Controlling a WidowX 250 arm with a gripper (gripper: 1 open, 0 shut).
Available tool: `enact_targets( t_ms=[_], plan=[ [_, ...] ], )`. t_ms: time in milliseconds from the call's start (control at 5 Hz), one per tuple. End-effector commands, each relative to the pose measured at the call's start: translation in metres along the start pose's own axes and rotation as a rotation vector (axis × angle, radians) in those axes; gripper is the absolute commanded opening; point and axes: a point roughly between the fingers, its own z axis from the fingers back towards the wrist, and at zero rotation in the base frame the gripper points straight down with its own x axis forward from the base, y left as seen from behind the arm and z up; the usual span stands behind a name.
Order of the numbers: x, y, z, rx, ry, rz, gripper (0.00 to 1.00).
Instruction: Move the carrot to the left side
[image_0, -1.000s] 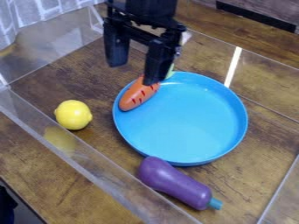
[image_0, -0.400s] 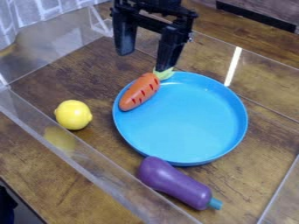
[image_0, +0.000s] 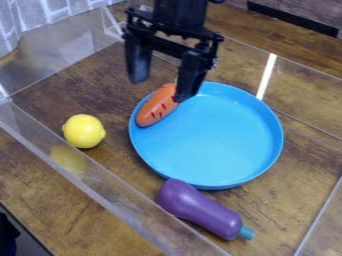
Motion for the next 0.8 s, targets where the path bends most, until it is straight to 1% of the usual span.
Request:
enact_targets(
  t_ms=[0, 200, 400, 600],
  plan=[
    [-0.006, 0.006, 0.017, -0.021, -0.056, 0.031, 1.00],
    [0.000, 0.012, 0.021, -0.032, -0.061, 0.047, 1.00],
    [0.009, 0.011, 0.022, -0.022, -0.055, -0.055, 1.00],
    [0.018, 0.006, 0.021, 0.007, -0.037, -0.212, 1.00]
  ],
)
